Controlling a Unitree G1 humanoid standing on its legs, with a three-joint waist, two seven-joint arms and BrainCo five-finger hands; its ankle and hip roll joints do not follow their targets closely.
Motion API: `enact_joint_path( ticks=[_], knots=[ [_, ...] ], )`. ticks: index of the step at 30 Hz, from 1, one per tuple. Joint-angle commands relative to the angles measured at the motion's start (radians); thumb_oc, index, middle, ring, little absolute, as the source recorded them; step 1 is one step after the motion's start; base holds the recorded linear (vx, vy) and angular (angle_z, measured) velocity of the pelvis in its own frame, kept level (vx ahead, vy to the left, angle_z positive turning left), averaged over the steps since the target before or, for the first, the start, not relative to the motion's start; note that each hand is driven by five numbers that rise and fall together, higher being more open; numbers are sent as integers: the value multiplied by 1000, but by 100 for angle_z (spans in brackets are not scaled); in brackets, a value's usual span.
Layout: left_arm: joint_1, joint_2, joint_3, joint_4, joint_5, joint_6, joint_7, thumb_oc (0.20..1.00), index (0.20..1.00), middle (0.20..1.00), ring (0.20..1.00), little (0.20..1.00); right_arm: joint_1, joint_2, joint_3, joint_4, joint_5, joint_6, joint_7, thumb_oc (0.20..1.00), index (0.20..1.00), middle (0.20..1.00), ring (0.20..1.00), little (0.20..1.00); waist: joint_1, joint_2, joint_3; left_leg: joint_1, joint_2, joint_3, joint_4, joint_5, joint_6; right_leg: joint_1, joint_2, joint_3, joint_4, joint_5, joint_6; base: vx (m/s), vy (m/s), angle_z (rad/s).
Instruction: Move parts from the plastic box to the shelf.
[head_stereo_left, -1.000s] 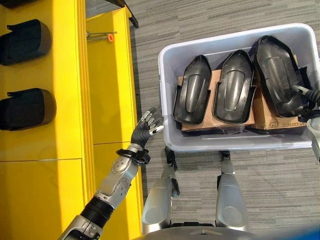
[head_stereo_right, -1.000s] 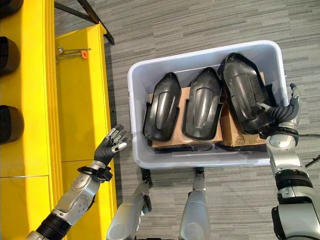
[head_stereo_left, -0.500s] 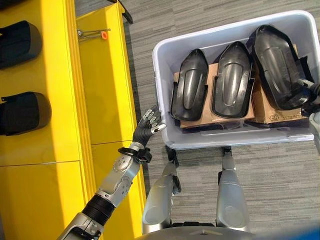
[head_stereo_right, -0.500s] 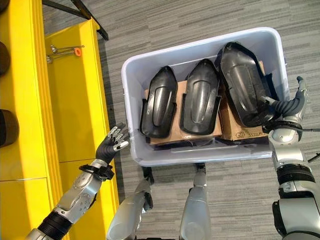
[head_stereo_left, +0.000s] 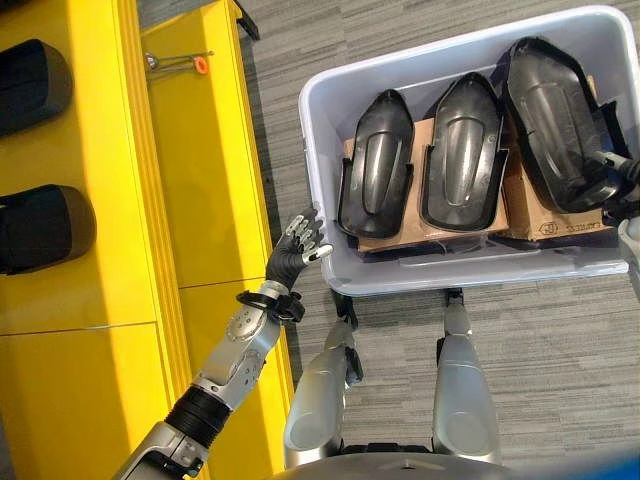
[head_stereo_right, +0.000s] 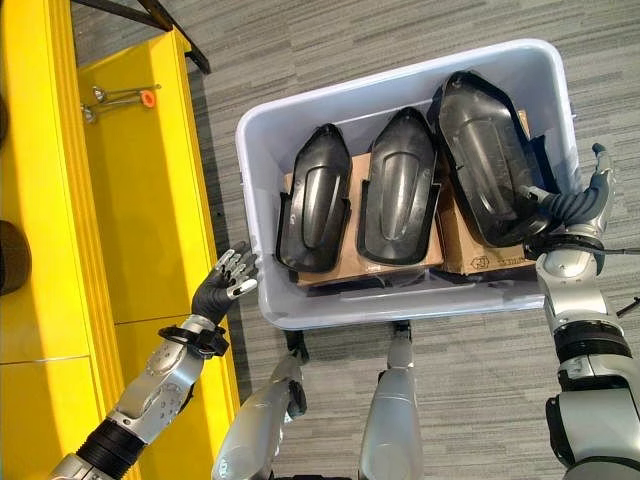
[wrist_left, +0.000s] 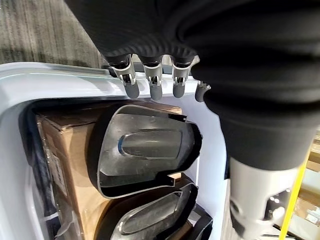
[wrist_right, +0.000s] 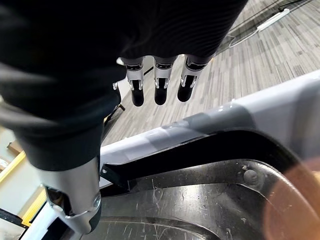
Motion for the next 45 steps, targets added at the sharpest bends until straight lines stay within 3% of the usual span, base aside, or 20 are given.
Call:
enact_joint_path(
  ticks=[1, 12, 25, 37, 45],
  knots=[
    [-27, -9, -28, -20, -5, -58, 20, 1000, 1000, 1000, 1000, 1000, -117, -97, 55, 44, -30, -21, -31, 1000, 1000, 1000, 1000, 1000, -1, -10, -31, 44, 86, -54, 24, -27, -72, -133, -52, 13, 270, -176, 30, 0, 0, 0],
    [-40, -6, -52, -30, -5, -57, 18, 1000, 1000, 1000, 1000, 1000, -305, -147, 170, 326, 62, -6, 37, 1000, 1000, 1000, 1000, 1000, 7, 19, -14, 26, 71, -54, 28, -27, -74, -177, -53, 25, 307, -184, 28, -1, 0, -1],
    [-42, -9, -58, -37, -2, -60, 18, 1000, 1000, 1000, 1000, 1000, -348, -132, 223, 424, 69, 5, 71, 1000, 1000, 1000, 1000, 1000, 7, 31, -3, 18, 65, -52, 25, -28, -73, -214, -45, 32, 335, -190, 24, 0, 0, 0],
    [-48, -15, -43, -40, 5, -66, 46, 1000, 1000, 1000, 1000, 1000, -294, -62, 241, 118, -78, 0, -26, 1000, 1000, 1000, 1000, 1000, -3, 16, 9, 17, 65, -56, 21, -32, -67, -227, -39, 32, 342, -184, 21, 0, 0, 0],
    [-62, -27, -14, -41, 28, -71, 77, 1000, 1000, 1000, 1000, 1000, -252, -35, 199, -123, -397, 105, -168, 1000, 1000, 1000, 1000, 1000, -4, 12, 13, 12, 62, -61, 18, -35, -62, -226, -41, 30, 339, -184, 20, 0, 0, 0]
  ],
)
